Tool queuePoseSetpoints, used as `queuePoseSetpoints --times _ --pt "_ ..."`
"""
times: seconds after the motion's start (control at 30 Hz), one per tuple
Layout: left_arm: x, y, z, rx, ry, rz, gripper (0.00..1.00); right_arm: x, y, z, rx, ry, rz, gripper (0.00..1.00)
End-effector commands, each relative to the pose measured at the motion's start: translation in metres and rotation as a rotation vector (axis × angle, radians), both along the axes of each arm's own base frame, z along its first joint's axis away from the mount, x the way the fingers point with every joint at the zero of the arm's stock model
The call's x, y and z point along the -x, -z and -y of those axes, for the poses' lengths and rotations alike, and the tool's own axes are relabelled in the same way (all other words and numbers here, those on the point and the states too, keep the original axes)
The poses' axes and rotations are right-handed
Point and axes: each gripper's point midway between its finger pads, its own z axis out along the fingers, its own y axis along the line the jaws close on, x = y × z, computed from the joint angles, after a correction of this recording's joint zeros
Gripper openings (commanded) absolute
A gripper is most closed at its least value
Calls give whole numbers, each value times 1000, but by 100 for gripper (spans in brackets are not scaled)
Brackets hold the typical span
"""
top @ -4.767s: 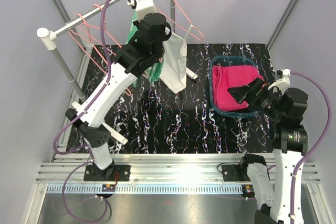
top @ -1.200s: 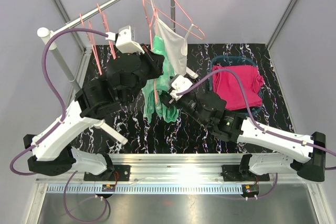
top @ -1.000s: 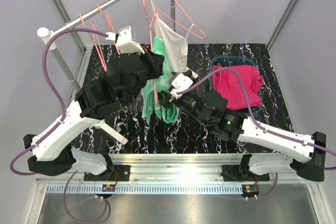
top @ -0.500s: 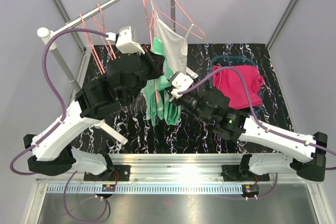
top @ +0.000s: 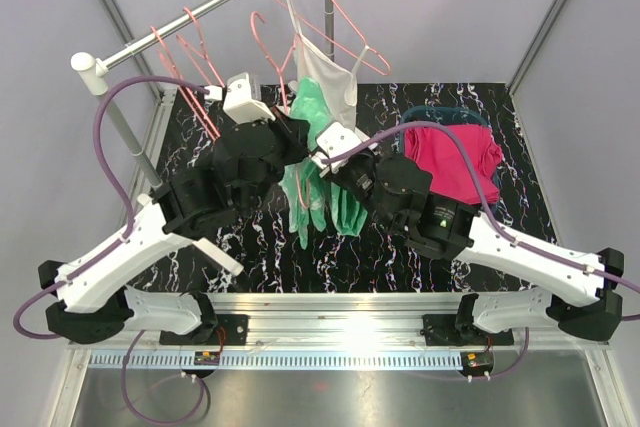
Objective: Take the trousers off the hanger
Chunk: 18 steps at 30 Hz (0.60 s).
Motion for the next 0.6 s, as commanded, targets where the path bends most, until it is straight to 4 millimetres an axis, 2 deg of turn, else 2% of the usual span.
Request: queuePoseSetpoints --times 0.0,0.3,0.37,0.5,0.57 --pt "2 6 -27 -21 -70 2 0 -7 -110 71 -290 235 131 0" --pt "-1 39 -35 -56 -94 -44 0 3 -159 128 -418 342 169 0" --pt "0 42 -35 -56 -95 -48 0 1 -164 140 -394 395 185 0" --pt "0 55 -37 -72 -98 -66 0 -1 -184 177 -406 507 205 0" --pt "0 61 -37 -77 -98 -74 0 -5 -184 182 -394 527 189 0"
